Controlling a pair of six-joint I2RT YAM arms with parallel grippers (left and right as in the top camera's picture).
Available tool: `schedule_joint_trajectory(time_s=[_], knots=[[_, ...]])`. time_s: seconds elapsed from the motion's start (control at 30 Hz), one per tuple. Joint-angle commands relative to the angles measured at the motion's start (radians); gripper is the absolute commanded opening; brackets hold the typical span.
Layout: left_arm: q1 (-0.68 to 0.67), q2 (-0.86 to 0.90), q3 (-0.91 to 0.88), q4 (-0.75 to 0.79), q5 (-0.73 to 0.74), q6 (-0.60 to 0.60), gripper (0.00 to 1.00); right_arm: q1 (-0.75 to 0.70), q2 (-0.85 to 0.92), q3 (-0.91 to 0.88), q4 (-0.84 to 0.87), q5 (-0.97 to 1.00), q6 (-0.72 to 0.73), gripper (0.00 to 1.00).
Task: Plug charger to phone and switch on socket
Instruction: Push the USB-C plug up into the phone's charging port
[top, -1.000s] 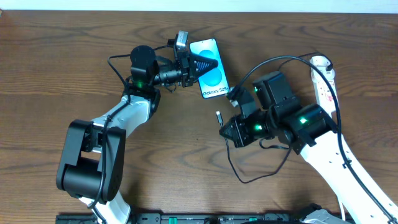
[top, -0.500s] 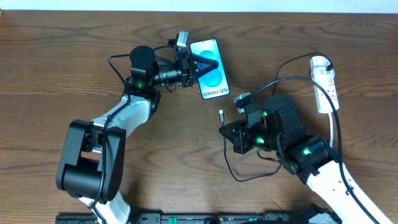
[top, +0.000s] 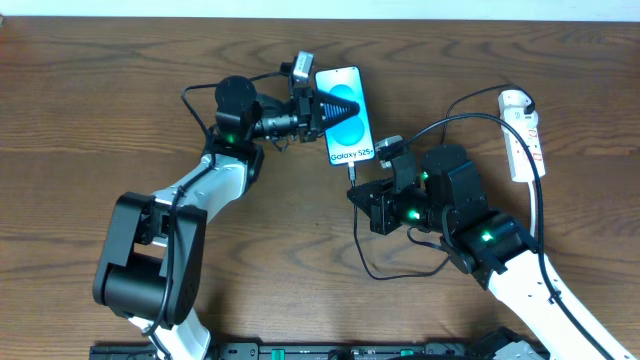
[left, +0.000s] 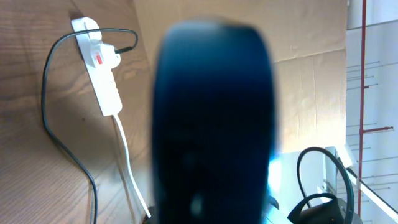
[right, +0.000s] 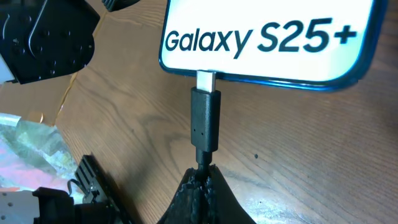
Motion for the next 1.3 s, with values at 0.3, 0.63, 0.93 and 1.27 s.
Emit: schedule_joint_trajectory(time_s=[0.3, 0.63, 0.93, 1.27], knots=[[0.016, -0.003, 0.029, 0.013, 0.005, -0.043, 0.07, -0.009, 0.001, 0.000, -0.009, -0.016, 0.047, 0.01], [0.019, -0.003, 0.029, 0.013, 0.006, -0.081, 0.07, -0.009, 0.001, 0.000, -0.010, -0.025, 0.047, 0.01], [0.019, -0.003, 0.029, 0.014, 0.034, -0.076, 0.07, -0.009, 0.001, 0.000, -0.007, -0.022, 0.046, 0.01], [0.019, -0.003, 0.029, 0.014, 0.043, -0.065, 0.08, -0.009, 0.002, 0.000, -0.003, -0.018, 0.047, 0.01]])
